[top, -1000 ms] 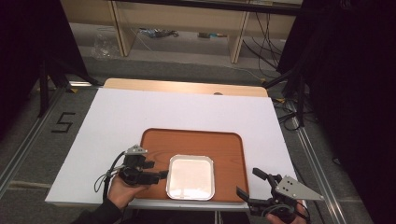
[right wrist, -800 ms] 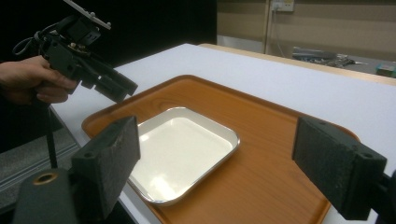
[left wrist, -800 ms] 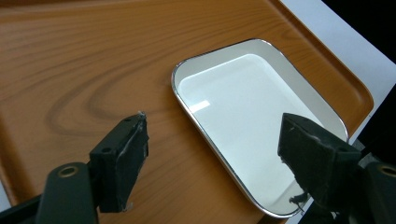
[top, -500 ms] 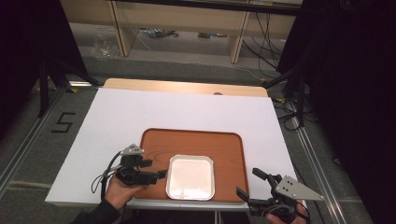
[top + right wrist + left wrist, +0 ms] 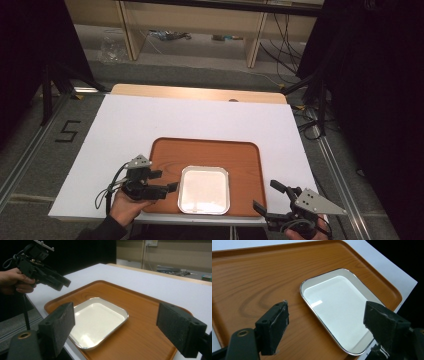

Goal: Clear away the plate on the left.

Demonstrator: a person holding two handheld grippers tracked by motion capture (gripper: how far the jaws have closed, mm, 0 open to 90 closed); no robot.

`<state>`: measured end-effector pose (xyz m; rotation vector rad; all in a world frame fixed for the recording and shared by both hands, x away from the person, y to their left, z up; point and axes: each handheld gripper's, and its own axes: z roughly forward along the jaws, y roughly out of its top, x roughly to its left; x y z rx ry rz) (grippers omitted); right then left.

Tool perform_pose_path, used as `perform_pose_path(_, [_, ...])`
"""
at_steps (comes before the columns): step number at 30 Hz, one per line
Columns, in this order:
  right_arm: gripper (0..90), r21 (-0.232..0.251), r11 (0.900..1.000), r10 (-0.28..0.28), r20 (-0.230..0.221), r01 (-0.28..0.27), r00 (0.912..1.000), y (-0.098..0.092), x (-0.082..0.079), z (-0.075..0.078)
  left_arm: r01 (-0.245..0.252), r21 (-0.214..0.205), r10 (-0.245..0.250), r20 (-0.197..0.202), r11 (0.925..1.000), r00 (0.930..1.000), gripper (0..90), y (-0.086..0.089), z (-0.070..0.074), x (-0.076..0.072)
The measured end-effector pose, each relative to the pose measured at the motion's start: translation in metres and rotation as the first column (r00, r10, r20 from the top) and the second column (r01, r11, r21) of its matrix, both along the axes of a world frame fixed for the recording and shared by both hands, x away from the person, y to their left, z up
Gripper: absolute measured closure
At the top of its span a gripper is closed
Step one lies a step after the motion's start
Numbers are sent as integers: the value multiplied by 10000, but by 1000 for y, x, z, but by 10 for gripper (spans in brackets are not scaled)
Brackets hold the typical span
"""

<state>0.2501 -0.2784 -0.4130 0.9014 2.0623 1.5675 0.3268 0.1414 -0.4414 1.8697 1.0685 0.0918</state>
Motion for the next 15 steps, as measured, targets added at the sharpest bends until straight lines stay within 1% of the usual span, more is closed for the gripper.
perform_pose_path(1, [163, -8, 10000, -13, 1, 13, 10000, 0, 0, 0, 29, 4, -29, 59, 10000, 10000, 203, 0, 0, 0])
perform_pose_path(2, [163, 104, 9999, 133, -148, -132, 9998, 1, 0, 0, 36, 39, -37, 88, 10000, 10000, 203, 1, 0, -1])
perform_pose_path(3, [164, 197, 9996, 200, -186, -197, 9996, 1, 0, -1, 52, 11, -52, 73, 10000, 10000, 203, 1, 0, -1])
perform_pose_path(5, [164, 181, 9997, 183, -165, -180, 9997, 1, 1, -1, 43, -1, -43, 72, 10000, 10000, 203, 0, 0, -2])
perform_pose_path(6, [164, 88, 9999, 127, -105, -126, 9999, 1, 1, 0, 38, 36, -38, 72, 10000, 10000, 202, 0, 1, -2])
perform_pose_path(7, [163, 93, 9999, 127, -129, -126, 9998, 1, 0, 0, 62, 41, -63, 76, 10000, 10000, 202, 1, 1, -3])
perform_pose_path(8, [164, 219, 9995, 231, -225, -226, 9995, 1, 0, -1, 81, 11, -82, 103, 10000, 9999, 201, 1, 1, -3])
perform_pose_path(10, [162, 196, 9996, 197, -192, -193, 9996, 1, 0, -1, 94, 26, -95, 126, 10000, 9999, 199, 1, 1, -4])
perform_pose_path(11, [162, 94, 9999, 136, -126, -135, 9998, 1, 0, 0, 85, 68, -86, 132, 9999, 9999, 198, 1, 1, -5])
perform_pose_path(15, [161, 94, 9999, 140, -138, -139, 9998, 1, 0, -1, 126, 68, -127, 186, 9999, 9997, 194, 2, 2, -7])
